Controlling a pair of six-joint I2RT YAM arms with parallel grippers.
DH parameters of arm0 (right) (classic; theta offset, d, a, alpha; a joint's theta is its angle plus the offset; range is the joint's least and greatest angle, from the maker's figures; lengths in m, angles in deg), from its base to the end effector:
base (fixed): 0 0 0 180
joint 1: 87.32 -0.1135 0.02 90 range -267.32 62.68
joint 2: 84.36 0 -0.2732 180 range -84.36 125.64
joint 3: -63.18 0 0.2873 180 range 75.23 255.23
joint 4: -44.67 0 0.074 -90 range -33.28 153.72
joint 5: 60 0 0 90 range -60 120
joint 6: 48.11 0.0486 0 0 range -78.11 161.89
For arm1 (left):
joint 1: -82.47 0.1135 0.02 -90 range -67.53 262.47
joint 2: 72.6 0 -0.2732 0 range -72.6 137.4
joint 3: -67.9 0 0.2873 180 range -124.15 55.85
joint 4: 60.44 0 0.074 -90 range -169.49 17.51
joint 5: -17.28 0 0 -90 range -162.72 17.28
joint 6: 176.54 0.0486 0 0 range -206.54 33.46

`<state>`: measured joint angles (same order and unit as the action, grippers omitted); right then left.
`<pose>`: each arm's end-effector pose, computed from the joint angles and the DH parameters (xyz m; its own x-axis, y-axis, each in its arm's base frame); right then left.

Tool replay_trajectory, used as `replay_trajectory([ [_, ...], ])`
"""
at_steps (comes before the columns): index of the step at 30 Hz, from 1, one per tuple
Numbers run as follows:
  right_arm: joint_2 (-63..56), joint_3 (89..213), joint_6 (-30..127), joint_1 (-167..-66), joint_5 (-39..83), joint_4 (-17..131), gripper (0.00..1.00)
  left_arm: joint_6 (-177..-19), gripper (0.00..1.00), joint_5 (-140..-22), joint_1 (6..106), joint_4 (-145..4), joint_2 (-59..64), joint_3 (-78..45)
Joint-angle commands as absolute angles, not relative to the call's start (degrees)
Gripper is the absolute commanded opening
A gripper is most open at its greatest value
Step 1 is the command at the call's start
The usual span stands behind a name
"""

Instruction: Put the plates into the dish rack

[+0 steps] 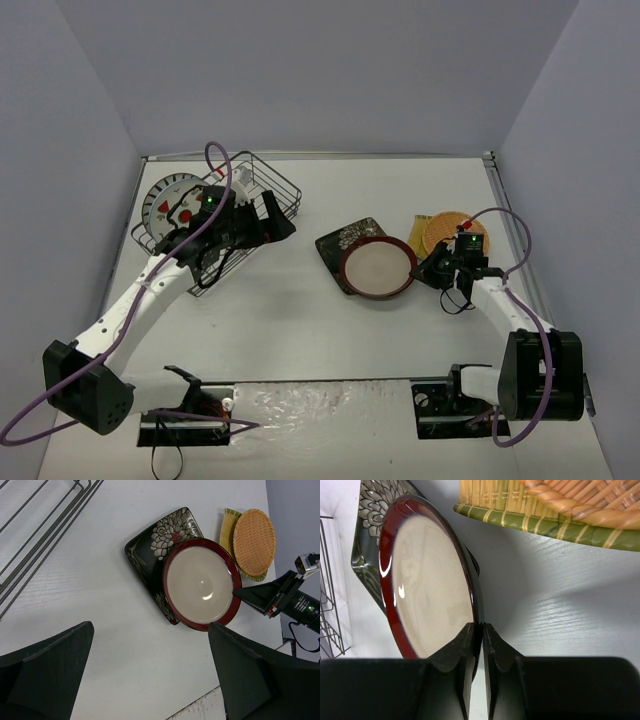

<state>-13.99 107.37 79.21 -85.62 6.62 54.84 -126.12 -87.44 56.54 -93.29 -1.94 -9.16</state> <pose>0.2820 0.0109 0.1738 -0.6483 0.5760 -0.4979 0.1268 0.7265 0.6753 0.2854 -0.1525 0.3494 -0.7086 -0.3407 -0.6179 0.2284 0.7178 -0.6577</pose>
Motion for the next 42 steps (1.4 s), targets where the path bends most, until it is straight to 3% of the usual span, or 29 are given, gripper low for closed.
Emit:
replay_trajectory([
  [1,-15.6,108.0,79.1,-85.1,4.0,51.4,0.12,-125.1,0.97,-87.4,56.3,-91.7,-2.6,-13.1],
  [8,-15.2,107.3,79.0,-85.0,3.4,50.8,0.17,-124.9,0.97,-87.6,56.3,-91.9,-3.1,-12.4],
  [14,-14.1,107.3,78.8,-85.1,1.8,49.9,0.54,-125.0,0.97,-87.8,56.3,-92.3,-3.8,-12.0],
  [19,-11.9,106.7,79.8,-85.1,-1.4,46.8,0.68,-124.9,0.97,-87.9,56.3,-92.6,-4.1,-12.2],
  [29,-5.5,103.7,84.4,-86.4,-5.1,36.9,0.74,-124.5,0.97,-88.2,56.3,-93.7,-4.1,-12.6],
  [42,-1.0,101.2,88.8,-88.6,-8.1,29.3,0.7,-124.1,0.97,-88.0,56.3,-93.9,-4.1,-12.6],
])
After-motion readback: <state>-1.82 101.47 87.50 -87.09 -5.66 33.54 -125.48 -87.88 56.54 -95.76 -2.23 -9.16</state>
